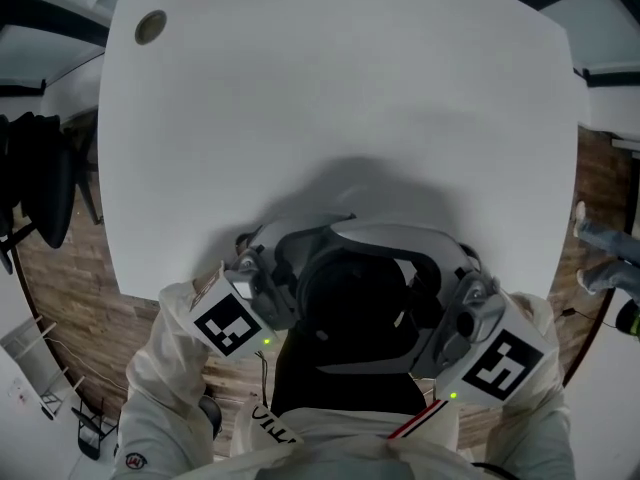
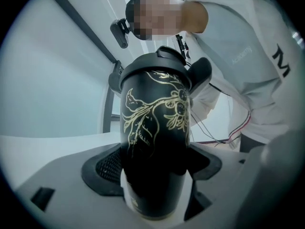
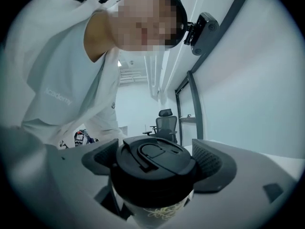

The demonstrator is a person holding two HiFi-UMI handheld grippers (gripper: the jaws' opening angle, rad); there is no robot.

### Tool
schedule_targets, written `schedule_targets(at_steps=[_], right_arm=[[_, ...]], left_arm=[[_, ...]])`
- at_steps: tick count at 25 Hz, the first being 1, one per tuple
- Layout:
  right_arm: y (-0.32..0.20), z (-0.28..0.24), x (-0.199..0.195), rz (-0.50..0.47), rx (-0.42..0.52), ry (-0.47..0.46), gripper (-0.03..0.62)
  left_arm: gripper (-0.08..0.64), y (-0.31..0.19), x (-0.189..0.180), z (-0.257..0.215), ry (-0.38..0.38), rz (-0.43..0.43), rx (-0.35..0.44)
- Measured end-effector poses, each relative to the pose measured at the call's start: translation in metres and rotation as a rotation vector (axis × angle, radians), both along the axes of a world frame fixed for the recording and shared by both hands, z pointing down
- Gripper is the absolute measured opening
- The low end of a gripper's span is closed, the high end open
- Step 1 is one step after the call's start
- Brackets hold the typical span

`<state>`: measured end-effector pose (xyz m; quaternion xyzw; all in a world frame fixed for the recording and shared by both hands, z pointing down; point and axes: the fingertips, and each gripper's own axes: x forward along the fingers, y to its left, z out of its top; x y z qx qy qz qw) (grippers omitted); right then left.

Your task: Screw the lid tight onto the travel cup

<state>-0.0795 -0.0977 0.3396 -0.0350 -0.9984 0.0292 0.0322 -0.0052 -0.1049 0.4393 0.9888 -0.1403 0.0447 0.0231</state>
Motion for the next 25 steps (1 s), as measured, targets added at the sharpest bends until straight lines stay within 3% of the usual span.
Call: schedule_targets(at_steps=[5, 18, 22, 25], right_arm=[[0.000, 0.003, 0.001, 0.180, 0.029, 0.006, 0.466], [-0.012, -0.002, 0.005, 0.588, -0.002, -0.016, 0.466], [-0.014, 0.000, 0.007, 0.664, -0.019, -0.001, 0.466], [-0.012, -0.001, 0.007, 0.661, -0.011, -0.018, 0.466]], left_arm=[[0.387, 0.000, -0.002, 0.006, -0.055, -0.105, 0.026], [0.387, -0.002, -0.007, 0.006, -0.076, -0.327, 0.003], [0.386, -0.003, -0.008, 0.006, -0.079, -0.378, 0.003], [0.387, -0.002, -0.008, 0.005, -0.080, -0.378, 0.004]])
